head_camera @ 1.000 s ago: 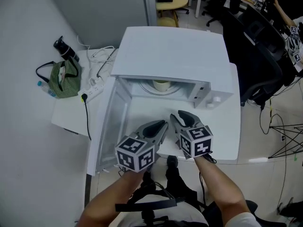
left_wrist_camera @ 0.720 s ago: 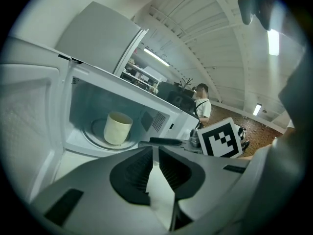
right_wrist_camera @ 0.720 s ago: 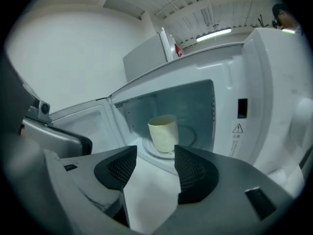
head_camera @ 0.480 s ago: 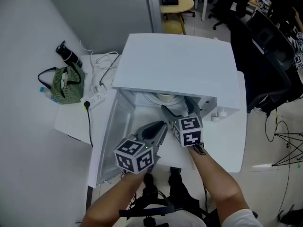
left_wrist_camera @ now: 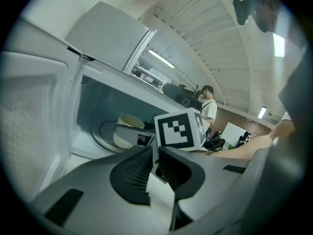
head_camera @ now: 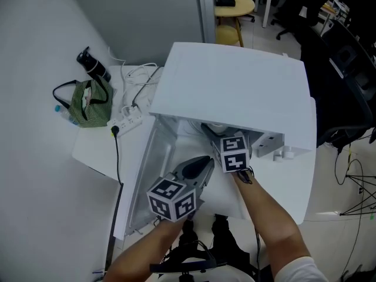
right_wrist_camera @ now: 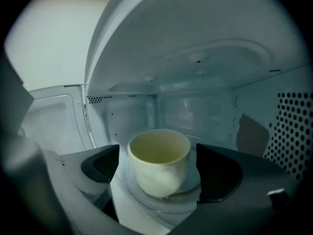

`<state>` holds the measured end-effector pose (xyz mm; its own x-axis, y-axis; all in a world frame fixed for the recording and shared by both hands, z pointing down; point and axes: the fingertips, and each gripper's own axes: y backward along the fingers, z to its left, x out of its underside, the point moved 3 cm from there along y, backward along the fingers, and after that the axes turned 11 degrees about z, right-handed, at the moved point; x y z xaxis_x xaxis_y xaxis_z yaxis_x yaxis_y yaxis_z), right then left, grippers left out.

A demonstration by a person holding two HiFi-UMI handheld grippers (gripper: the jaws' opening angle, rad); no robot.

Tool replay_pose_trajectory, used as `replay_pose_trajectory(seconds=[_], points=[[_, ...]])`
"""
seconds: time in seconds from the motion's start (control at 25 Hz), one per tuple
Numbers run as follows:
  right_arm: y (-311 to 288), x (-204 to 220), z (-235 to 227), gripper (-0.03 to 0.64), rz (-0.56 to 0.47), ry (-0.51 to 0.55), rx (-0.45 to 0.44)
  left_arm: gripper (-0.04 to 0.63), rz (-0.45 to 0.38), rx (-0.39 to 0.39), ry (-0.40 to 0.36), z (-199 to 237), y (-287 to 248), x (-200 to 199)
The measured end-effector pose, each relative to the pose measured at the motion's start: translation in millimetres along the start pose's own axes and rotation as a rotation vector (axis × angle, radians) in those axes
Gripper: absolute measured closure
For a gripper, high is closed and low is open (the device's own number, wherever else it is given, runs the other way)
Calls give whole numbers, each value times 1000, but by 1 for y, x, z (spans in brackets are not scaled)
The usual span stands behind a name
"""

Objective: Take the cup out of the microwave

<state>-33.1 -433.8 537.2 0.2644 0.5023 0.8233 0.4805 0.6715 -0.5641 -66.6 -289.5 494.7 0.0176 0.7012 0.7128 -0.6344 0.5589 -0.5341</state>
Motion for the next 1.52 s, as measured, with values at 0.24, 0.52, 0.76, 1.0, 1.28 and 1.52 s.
replay_pose_trajectory(seconds=[0.24,0.52,0.76,1.0,1.28,1.52], points=[[-21,-8,-1,123,12,25,11,549,2,2,3,7,-2,-2],[-33,-5,-5,156,53,59,30,549,10,7,8,12,-4,-2],[-30,-5,-5,166,55,61,27,549,12,14,11,11,-1,-1],[-9,-11,6,167,26,58,4,549,14,31,7,7,4,2],[27,-5,31,167,13,45,-43,549,3,51,6,-5,19,7],[60,14,43,167,24,19,-36,549,21,110,-19,-28,40,20]])
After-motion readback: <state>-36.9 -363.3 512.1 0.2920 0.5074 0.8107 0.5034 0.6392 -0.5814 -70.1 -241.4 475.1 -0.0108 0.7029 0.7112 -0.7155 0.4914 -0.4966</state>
